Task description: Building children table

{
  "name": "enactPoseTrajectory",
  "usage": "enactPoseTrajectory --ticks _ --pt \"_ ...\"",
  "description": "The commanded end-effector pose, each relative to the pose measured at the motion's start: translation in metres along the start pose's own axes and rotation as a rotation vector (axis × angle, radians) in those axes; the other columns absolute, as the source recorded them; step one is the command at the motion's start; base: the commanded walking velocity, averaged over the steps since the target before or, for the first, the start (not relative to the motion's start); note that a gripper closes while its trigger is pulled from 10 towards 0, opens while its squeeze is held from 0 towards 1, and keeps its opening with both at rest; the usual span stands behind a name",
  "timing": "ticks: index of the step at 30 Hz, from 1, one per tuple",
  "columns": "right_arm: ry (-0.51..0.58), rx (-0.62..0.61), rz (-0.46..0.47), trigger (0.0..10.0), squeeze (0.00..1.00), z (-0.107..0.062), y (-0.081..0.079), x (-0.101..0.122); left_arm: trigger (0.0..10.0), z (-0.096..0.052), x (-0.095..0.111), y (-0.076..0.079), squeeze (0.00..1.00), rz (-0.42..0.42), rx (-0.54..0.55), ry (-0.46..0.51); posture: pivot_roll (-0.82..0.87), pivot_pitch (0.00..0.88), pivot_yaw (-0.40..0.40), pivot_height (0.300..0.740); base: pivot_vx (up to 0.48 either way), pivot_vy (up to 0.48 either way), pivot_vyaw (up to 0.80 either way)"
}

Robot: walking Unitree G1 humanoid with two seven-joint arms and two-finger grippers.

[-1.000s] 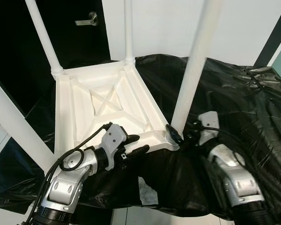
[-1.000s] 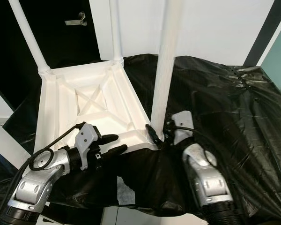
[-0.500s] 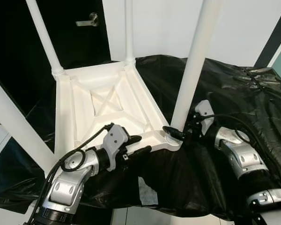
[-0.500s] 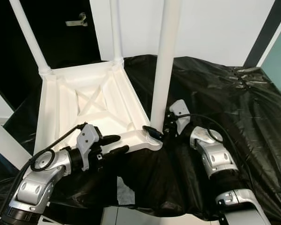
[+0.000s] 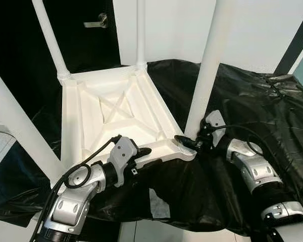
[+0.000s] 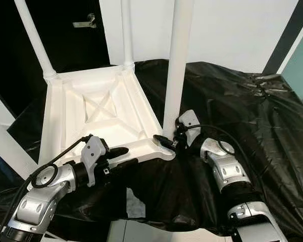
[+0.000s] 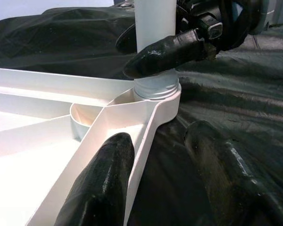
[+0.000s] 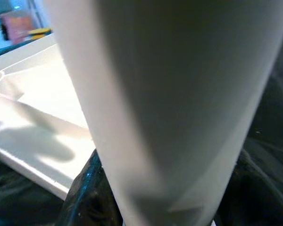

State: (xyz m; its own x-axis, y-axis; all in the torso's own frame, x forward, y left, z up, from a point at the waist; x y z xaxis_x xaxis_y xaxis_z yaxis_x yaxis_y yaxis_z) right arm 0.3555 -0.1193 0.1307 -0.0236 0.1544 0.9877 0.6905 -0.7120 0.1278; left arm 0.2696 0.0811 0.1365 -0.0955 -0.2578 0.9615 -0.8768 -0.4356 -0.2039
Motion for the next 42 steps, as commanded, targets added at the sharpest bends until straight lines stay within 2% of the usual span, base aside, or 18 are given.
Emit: enactPoseTrajectory --ticks 1,6,8,10,15,18,20,21,24,27,28,29,33,34,35,42 --pt "-0.075 -0.122 -0.005 0.0 0.00 -0.009 0.011 -0.019 10.0 -0.001 -0.002 -0.008 0.00 -0.001 0.087 -0.012 0.03 0.000 -0.042 0.740 0.000 0.000 0.00" --pt "-0.054 -0.231 0.038 0.0 0.00 -0.009 0.012 -0.019 10.0 0.002 -0.002 -0.008 0.00 -0.002 0.080 -0.012 0.01 0.000 -0.036 0.740 0.000 0.000 0.00" --pt "-0.050 -0.347 0.082 0.0 0.00 -0.010 0.014 -0.019 10.0 0.004 -0.002 -0.007 0.00 -0.003 0.070 -0.011 0.00 0.000 -0.030 0.740 0.000 0.000 0.00" --pt "-0.051 -0.390 0.099 0.0 0.00 -0.010 0.015 -0.020 10.0 0.005 -0.002 -0.006 0.00 -0.004 0.066 -0.010 0.00 0.000 -0.030 0.740 0.000 0.000 0.00" --pt "-0.041 -0.554 0.103 0.0 0.00 -0.009 0.004 -0.017 10.0 0.006 -0.003 -0.005 0.00 -0.004 0.052 -0.011 -0.01 0.000 -0.028 0.740 0.000 0.000 0.00" --pt "-0.041 -0.597 0.111 0.0 0.00 -0.008 0.001 -0.018 10.0 0.006 -0.003 -0.004 0.00 -0.004 0.050 -0.012 -0.01 0.000 -0.028 0.740 0.000 0.000 0.00" --pt "-0.040 -0.703 0.151 0.0 0.00 -0.007 -0.006 -0.019 10.0 0.006 -0.003 -0.004 0.00 -0.003 0.050 -0.012 -0.01 0.000 -0.032 0.740 0.000 0.000 0.00" --pt "-0.040 -0.703 0.151 0.0 0.00 -0.007 -0.006 -0.019 10.0 0.006 -0.003 -0.004 0.00 -0.003 0.050 -0.012 -0.01 0.000 -0.032 0.740 0.000 0.000 0.00" --pt "-0.001 -0.704 0.206 0.0 0.00 0.003 -0.023 -0.011 10.0 0.007 -0.004 -0.003 0.00 -0.005 0.051 -0.013 -0.01 0.000 -0.028 0.740 0.000 0.000 0.00" --pt "0.017 -0.685 0.206 0.0 0.00 0.004 -0.025 -0.008 10.0 0.007 -0.003 -0.002 0.00 -0.006 0.051 -0.012 -0.01 0.000 -0.029 0.740 0.000 0.000 0.00" --pt "0.025 -0.677 0.212 1.7 0.00 0.003 -0.026 -0.006 10.0 0.008 -0.003 -0.002 0.00 -0.006 0.050 -0.012 -0.01 0.000 -0.029 0.740 0.000 0.000 0.00" --pt "0.028 -0.677 0.198 10.0 0.00 0.002 -0.024 -0.004 10.0 0.008 -0.003 -0.003 0.00 -0.005 0.050 -0.013 -0.01 0.000 -0.030 0.740 0.000 0.000 0.00" --pt "0.036 -0.696 0.170 10.0 0.00 -0.004 -0.018 0.000 10.0 0.006 -0.003 -0.006 0.00 0.000 0.059 -0.014 -0.01 0.000 -0.030 0.740 0.000 0.000 0.00" --pt "0.044 -0.697 0.167 10.0 0.43 -0.005 -0.016 0.001 10.0 0.006 -0.003 -0.006 0.00 0.001 0.062 -0.014 -0.01 0.000 -0.031 0.740 0.000 0.000 0.00" --pt "0.050 -0.700 0.164 10.0 1.00 -0.007 -0.015 0.002 10.0 0.005 -0.003 -0.006 0.00 0.001 0.062 -0.015 -0.01 0.000 -0.032 0.740 0.000 0.000 0.00" --pt "0.131 -0.623 0.164 10.0 1.00 -0.011 -0.020 0.014 10.0 0.003 -0.003 -0.008 0.00 -0.001 0.069 -0.019 0.00 0.000 -0.032 0.740 0.000 0.000 0.00"
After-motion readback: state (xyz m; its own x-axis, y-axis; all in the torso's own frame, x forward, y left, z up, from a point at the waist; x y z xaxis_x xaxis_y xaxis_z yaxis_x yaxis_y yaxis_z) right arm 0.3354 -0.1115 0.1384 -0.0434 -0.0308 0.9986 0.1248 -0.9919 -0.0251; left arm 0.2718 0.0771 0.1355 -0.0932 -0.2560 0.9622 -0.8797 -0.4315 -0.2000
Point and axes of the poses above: a point about 5 cm out from each wrist's last joint towards the gripper, its own z axis pointing out of the wrist towards the gripper, its own x axis along the axis of the wrist's last joint, y = z × x, the point moved 4 cm from there along z, pointing out of the wrist towards the gripper, and after that the axes turned 4 degrees about z, right-handed, at the moved point
